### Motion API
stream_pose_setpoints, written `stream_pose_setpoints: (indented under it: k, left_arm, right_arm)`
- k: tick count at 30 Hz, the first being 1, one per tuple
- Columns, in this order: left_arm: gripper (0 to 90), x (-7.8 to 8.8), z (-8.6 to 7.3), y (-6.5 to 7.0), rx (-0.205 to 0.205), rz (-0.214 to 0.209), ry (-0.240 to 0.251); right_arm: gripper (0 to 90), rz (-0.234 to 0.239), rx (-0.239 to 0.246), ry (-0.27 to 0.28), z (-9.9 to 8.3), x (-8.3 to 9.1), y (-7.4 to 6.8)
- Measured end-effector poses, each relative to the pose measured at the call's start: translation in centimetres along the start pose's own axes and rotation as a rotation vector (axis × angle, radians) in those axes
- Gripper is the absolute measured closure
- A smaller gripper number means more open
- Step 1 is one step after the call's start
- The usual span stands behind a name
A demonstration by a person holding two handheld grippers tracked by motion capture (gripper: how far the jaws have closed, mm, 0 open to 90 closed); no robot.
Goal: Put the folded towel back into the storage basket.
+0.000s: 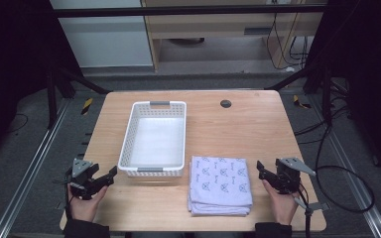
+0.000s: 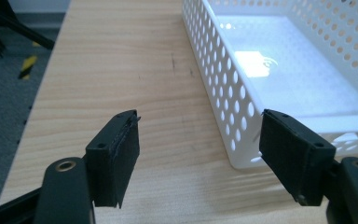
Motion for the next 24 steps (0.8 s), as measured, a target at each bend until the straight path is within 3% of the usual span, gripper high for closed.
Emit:
stream_pose_setpoints:
  k: [3,11,14,17,19,24]
  left_arm:
    - [27.0,0.5,0.4,0.4,0.004,-0.011,0.025]
    - [25.5,0.7,0.7,1.3,-0.001,-0.033,0.032]
    - [25.3,0.9,1.0,2.0,-0.01,-0.043,0.044]
    - [25.2,0.9,1.2,2.5,-0.008,-0.056,0.053]
    - [25.2,1.0,1.4,3.3,-0.016,-0.073,0.061]
    - [25.5,1.2,1.6,4.3,-0.027,-0.094,0.069]
  right_arm:
    - [27.0,0.043,0.007,-0.009,0.0,0.1,-0.5]
    - [26.3,0.078,-0.005,-0.002,-0.2,0.0,-0.9]
    - [26.0,0.081,0.028,-0.004,-0.3,0.0,-1.4]
    - [25.7,0.098,0.029,-0.002,-0.4,0.0,-1.8]
    - [25.6,0.081,0.044,0.025,-0.5,0.2,-2.0]
    - [25.7,0.089,0.055,0.029,-0.9,0.3,-2.6]
Point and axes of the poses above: each handheld gripper's, and its own axes: x roughly backward along the jaws, z roughly out of its top, y roughly to its right, the point moved 7 cm from there along -x, roughly forward along the jaws, and after that the axes turned 10 degrees about -x, right-handed, at the moved point
